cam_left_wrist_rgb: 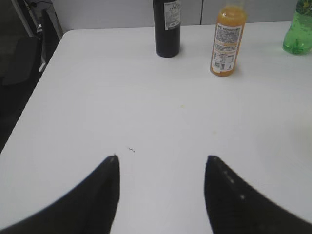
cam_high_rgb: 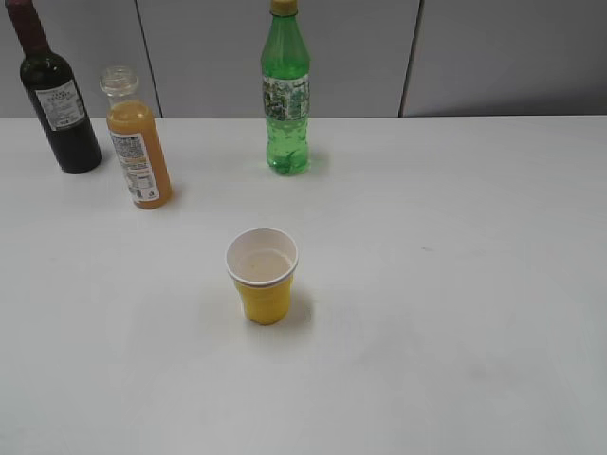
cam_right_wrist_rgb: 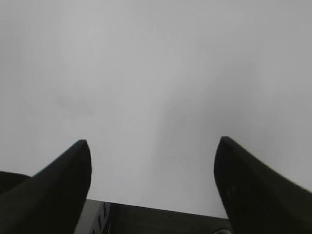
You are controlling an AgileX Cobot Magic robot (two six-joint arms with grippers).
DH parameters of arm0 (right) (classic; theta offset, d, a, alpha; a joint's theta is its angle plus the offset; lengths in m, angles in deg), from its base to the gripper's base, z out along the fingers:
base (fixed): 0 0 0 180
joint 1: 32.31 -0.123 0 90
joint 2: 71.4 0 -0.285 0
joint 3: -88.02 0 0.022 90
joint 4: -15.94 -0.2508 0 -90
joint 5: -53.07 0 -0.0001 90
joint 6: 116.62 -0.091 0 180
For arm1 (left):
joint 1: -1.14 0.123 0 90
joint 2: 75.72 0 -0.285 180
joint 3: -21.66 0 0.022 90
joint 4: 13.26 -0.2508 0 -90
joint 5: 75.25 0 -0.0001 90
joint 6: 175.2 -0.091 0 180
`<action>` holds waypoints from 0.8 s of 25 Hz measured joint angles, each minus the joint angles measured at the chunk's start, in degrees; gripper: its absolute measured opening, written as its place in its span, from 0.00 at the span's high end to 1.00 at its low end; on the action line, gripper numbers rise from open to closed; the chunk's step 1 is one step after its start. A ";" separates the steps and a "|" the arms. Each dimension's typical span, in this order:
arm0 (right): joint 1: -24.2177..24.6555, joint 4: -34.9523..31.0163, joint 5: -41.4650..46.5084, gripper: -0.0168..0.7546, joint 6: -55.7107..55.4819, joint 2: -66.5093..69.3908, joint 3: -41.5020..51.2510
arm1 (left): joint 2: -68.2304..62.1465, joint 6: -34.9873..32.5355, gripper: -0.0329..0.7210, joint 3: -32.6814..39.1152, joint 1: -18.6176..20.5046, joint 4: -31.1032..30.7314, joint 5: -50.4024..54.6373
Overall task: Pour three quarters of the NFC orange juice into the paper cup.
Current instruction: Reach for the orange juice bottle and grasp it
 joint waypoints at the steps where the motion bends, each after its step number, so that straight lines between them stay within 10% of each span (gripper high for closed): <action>1: 0.00 0.00 -0.79 0.21 0.00 -2.68 2.67 | 0.00 0.00 0.39 0.00 0.00 0.00 0.00; 20: 0.00 -3.35 -15.17 0.21 -0.11 -42.69 37.97 | 0.00 0.00 0.39 0.00 0.00 0.00 0.00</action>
